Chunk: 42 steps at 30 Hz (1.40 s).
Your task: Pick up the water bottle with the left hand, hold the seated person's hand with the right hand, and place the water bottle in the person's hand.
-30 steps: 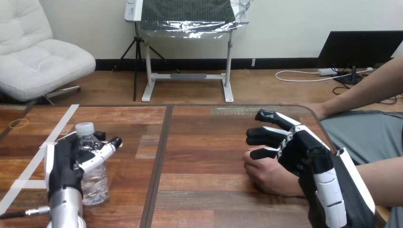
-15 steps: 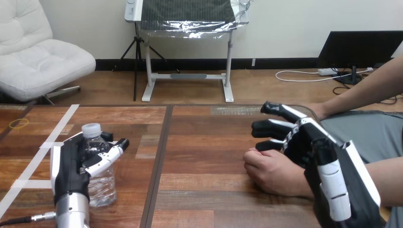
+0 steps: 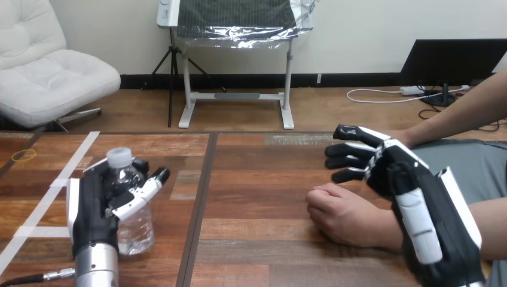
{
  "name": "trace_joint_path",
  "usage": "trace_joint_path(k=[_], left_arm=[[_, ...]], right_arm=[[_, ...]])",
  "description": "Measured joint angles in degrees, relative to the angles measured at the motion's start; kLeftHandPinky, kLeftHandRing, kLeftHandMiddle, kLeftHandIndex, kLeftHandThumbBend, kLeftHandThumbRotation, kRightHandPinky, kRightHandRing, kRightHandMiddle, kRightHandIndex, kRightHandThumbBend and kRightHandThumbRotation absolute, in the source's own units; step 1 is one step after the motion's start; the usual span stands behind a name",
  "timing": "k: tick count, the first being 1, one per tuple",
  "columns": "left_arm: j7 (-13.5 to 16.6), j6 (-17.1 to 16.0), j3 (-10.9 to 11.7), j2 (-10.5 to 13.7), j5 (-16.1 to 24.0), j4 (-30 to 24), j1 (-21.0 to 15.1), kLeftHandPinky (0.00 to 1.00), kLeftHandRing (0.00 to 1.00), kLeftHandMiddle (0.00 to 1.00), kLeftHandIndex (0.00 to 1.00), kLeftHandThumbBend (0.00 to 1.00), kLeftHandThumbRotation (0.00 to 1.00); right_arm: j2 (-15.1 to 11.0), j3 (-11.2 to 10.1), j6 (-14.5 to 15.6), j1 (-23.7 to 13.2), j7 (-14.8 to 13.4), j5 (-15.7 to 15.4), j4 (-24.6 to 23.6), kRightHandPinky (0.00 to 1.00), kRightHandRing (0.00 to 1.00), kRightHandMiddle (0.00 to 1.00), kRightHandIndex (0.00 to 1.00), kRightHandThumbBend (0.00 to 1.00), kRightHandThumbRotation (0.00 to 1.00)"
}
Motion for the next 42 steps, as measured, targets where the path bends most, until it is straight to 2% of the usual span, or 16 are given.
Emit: trace_joint_path(k=[12, 21, 27, 33, 42], left_arm=[[-0.60, -5.09, -0.97, -1.19, 0.01, -5.15, 1.68, 0.27, 0.31, 0.36, 0.38, 0.58, 0.00], [-1.97, -8.16, -1.99, -1.97, -0.52, -10.03, 2.95, 0.26, 0.30, 0.36, 0.38, 0.54, 0.00], [-3.11, -8.67, -2.49, -2.54, -1.07, -13.13, 3.65, 0.25, 0.30, 0.35, 0.38, 0.54, 0.00], [-3.72, -8.68, -2.79, -2.86, -1.06, -15.58, 4.19, 0.24, 0.29, 0.35, 0.37, 0.53, 0.00], [-5.06, -8.68, -2.80, -3.12, -2.17, -18.85, 4.99, 0.23, 0.29, 0.35, 0.37, 0.53, 0.00]], right_arm=[[-3.73, -3.96, -0.72, -6.09, -1.11, -4.84, 3.77, 0.61, 0.71, 0.73, 0.75, 0.62, 0.83], [-7.72, -7.24, -4.95, -11.67, -2.74, -9.69, 8.62, 0.63, 0.72, 0.75, 0.77, 0.61, 0.81], [-10.63, -8.77, -6.74, -15.02, -3.32, -11.85, 11.84, 0.65, 0.74, 0.77, 0.78, 0.67, 0.77], [-14.15, -10.03, -5.60, -17.09, -3.57, -16.33, 13.14, 0.65, 0.77, 0.80, 0.79, 0.74, 0.74], [-19.32, -10.32, -2.48, -18.31, -3.52, -21.46, 14.94, 0.67, 0.81, 0.83, 0.82, 0.82, 0.64]])
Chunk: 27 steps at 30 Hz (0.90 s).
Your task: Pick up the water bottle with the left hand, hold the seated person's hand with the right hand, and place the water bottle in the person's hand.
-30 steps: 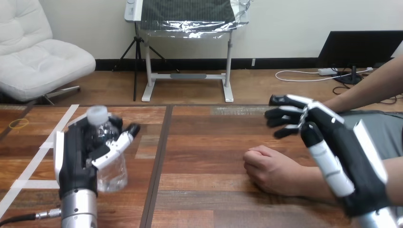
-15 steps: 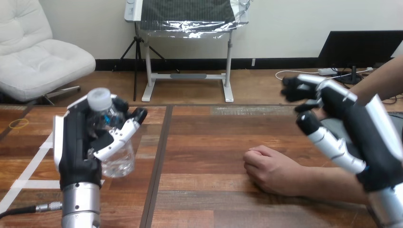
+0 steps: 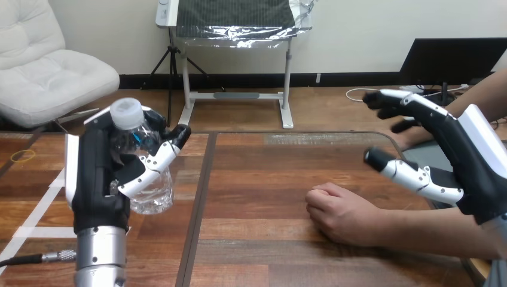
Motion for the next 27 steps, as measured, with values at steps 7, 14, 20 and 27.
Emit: trace_joint_path(k=[7, 14, 20, 27], left_arm=[[-1.03, 0.00, 0.10, -0.02, -0.98, -1.44, 0.11, 0.23, 0.29, 0.35, 0.37, 0.54, 0.00], [-1.99, 0.00, 0.12, -0.13, -2.41, -2.83, 0.35, 0.23, 0.29, 0.34, 0.36, 0.53, 0.00], [-2.18, 0.47, 0.10, -0.29, -2.93, -4.20, 0.53, 0.22, 0.29, 0.34, 0.36, 0.53, 0.00], [-2.14, 1.40, -0.04, -0.55, -2.90, -6.05, 0.67, 0.21, 0.28, 0.34, 0.36, 0.54, 0.00]], right_arm=[[-3.37, 0.16, 0.39, -0.66, 0.36, -2.44, 2.80, 0.73, 0.82, 0.83, 0.83, 0.89, 0.57], [-6.69, 0.45, 0.76, -1.79, 1.20, -4.51, 5.80, 0.78, 0.83, 0.83, 0.83, 0.93, 0.51], [-9.11, 1.05, 0.76, -3.23, 2.15, -5.59, 8.60, 0.82, 0.84, 0.84, 0.83, 0.97, 0.49], [-11.59, 2.32, 0.42, -4.65, 3.02, -6.97, 11.37, 0.84, 0.84, 0.85, 0.84, 0.99, 0.47]])
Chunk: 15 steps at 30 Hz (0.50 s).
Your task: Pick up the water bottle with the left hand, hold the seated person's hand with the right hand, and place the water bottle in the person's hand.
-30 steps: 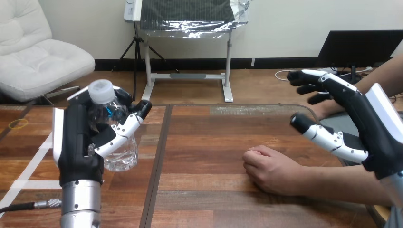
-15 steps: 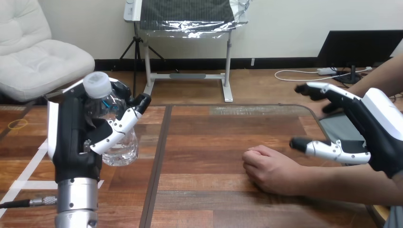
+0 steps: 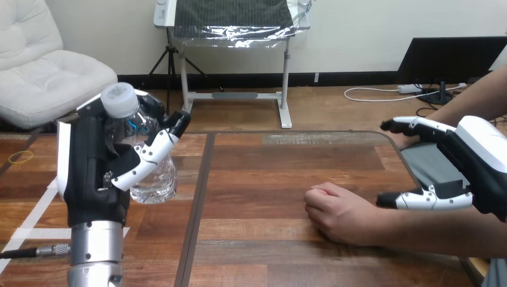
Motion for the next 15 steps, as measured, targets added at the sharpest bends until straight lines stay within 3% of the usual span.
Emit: trace_joint_path(k=[15], left_arm=[[-0.14, 1.14, -0.11, -0.73, -0.58, -3.51, 0.92, 0.21, 0.28, 0.34, 0.36, 0.50, 0.00]], right_arm=[[-3.68, 3.47, -1.81, -1.95, 0.22, -4.82, 6.08, 0.80, 0.80, 0.82, 0.81, 1.00, 0.49]])
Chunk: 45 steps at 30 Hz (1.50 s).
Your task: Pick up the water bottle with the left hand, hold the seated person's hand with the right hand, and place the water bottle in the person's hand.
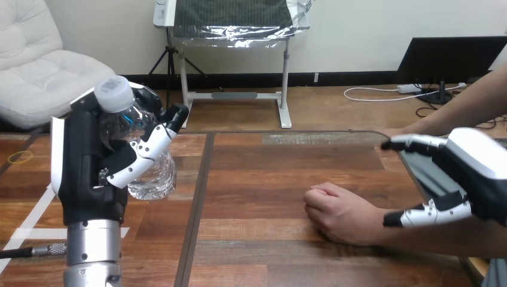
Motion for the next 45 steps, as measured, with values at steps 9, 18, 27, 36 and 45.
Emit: trace_joint_path(k=[9, 18, 27, 36, 45], left_arm=[[-0.45, 0.02, 0.11, -0.13, -0.67, -0.18, 0.17, 0.21, 0.28, 0.34, 0.36, 0.48, 0.00], [-0.91, 0.01, 0.42, -0.14, -1.44, -0.16, 0.18, 0.21, 0.28, 0.34, 0.36, 0.49, 0.00], [-0.90, 0.02, 0.55, -0.16, -1.46, -0.16, 0.22, 0.21, 0.27, 0.34, 0.36, 0.50, 0.00], [-0.99, 0.02, 0.56, -0.16, -1.69, -0.15, 0.38, 0.21, 0.27, 0.34, 0.36, 0.50, 0.00], [-0.97, 0.03, 0.56, -0.19, -1.67, -0.15, 0.39, 0.21, 0.27, 0.34, 0.36, 0.51, 0.00]], right_arm=[[-1.45, 1.95, -0.36, -0.44, 0.02, -2.08, 2.37, 0.80, 0.80, 0.81, 0.81, 1.00, 0.50], [-3.01, 4.19, -0.36, -2.01, 0.97, -3.54, 4.87, 0.81, 0.80, 0.81, 0.82, 1.00, 0.46], [-4.67, 6.11, -0.13, -4.36, 2.91, -4.51, 6.62, 0.82, 0.82, 0.82, 0.83, 1.00, 0.42], [-5.36, 7.56, 1.04, -5.83, 4.62, -5.10, 6.74, 0.82, 0.81, 0.81, 0.82, 1.00, 0.37], [-5.36, 9.42, 2.20, -5.97, 4.67, -6.27, 6.74, 0.80, 0.80, 0.81, 0.82, 1.00, 0.32]])
